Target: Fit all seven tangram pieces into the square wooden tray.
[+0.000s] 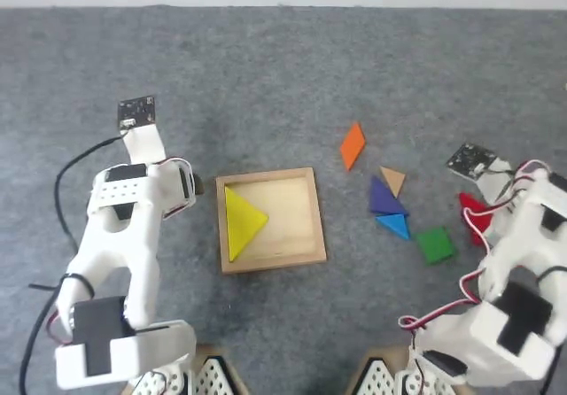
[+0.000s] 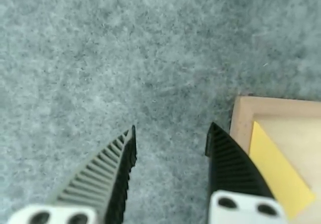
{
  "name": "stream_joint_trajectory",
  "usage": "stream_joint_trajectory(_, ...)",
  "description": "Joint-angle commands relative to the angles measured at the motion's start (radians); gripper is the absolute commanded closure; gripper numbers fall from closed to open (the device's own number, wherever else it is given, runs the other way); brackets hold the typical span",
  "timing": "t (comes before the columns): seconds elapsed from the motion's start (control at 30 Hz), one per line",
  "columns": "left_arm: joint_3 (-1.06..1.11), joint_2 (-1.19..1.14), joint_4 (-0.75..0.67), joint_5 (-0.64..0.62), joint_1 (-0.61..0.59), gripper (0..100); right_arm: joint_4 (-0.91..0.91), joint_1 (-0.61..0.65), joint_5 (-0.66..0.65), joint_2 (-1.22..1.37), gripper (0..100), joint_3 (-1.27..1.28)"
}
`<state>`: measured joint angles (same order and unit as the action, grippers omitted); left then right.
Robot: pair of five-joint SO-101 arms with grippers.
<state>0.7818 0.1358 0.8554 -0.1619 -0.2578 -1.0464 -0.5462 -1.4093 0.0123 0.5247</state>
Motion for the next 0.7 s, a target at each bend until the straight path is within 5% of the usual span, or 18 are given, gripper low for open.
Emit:
stream_joint_trajectory(0.0,-0.002,0.043,-0.02,0.048,0.002,78,0.073,-0.005,0.032,0.005,75.8,0.0)
stream_joint_trajectory(0.67,-0.002,0.043,-0.026,0.052,0.003,78,-0.015,0.07,0.071,0.007,75.6,0.014)
